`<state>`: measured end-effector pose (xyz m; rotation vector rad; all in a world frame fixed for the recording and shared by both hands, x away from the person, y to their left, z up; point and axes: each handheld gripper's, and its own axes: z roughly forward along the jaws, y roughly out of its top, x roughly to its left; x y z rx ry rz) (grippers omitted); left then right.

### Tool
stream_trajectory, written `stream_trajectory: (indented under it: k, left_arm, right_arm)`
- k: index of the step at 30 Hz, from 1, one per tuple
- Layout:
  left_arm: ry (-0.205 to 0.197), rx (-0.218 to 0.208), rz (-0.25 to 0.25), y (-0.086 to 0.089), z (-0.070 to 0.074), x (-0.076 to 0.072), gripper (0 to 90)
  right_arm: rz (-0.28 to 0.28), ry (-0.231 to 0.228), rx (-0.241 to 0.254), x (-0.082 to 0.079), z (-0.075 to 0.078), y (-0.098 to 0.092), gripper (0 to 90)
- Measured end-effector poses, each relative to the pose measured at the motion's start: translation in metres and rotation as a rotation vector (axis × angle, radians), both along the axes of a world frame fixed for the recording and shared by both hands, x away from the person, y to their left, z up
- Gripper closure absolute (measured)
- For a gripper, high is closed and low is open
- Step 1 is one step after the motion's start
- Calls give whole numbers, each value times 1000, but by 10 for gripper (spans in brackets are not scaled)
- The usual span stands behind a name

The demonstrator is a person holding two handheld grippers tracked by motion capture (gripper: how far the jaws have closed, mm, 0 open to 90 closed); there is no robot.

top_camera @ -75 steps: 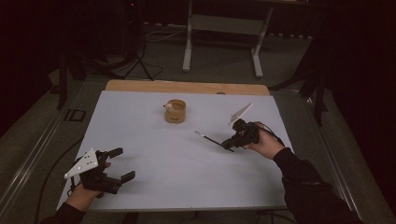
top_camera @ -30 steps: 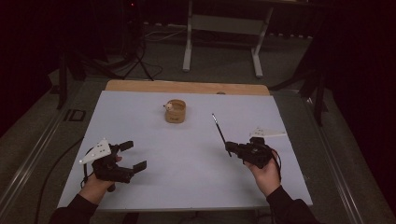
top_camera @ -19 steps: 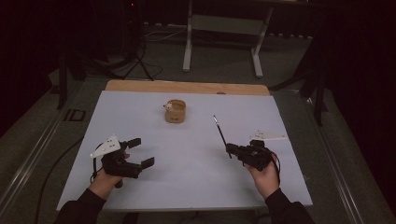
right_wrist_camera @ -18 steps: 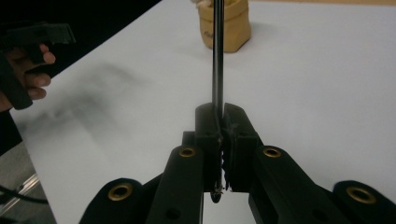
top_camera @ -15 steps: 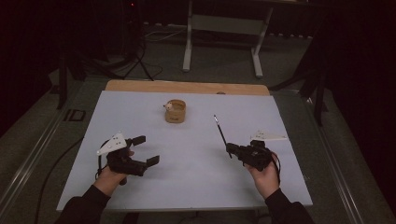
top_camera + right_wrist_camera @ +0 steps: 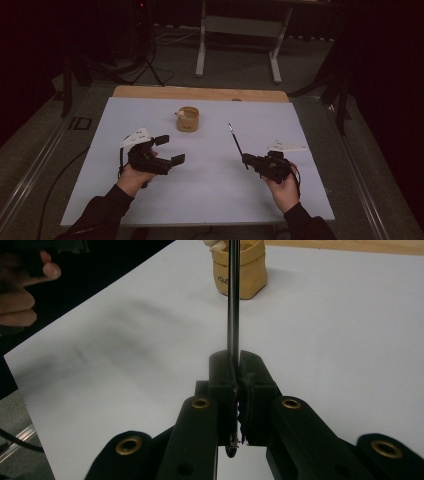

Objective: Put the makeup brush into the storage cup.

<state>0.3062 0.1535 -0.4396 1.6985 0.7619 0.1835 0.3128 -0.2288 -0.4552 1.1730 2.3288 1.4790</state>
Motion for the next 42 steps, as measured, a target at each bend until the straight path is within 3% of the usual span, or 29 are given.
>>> stream_trajectory:
  k: [2,8,9,19,25,30,35,39,42]
  left_arm:
    - [5,16,-1,-9,6,2,0]
    - [50,34,59,-27,17,11,0]
    - [60,21,53,-29,18,13,0]
    - [65,37,51,-66,33,17,5]
    - [140,-8,71,-84,32,25,5]
    - [169,-38,91,-100,31,29,11]
    - [195,-48,153,-116,26,32,104]
    - [208,-90,167,-125,22,34,178]
    - [216,-98,179,-132,18,38,210]
  right_arm:
    - [-3,-4,0,0,0,0,858]
    - [3,-3,-3,0,0,1,858]
    - [5,-2,-5,0,0,1,857]
    - [-2,-3,-3,1,0,1,858]
    - [-2,-6,-6,1,0,2,858]
    - [1,-3,-5,1,0,1,858]
    - [-2,-6,-8,1,0,1,858]
    - [2,-7,-8,1,0,2,858]
    - [2,-9,-8,1,0,2,858]
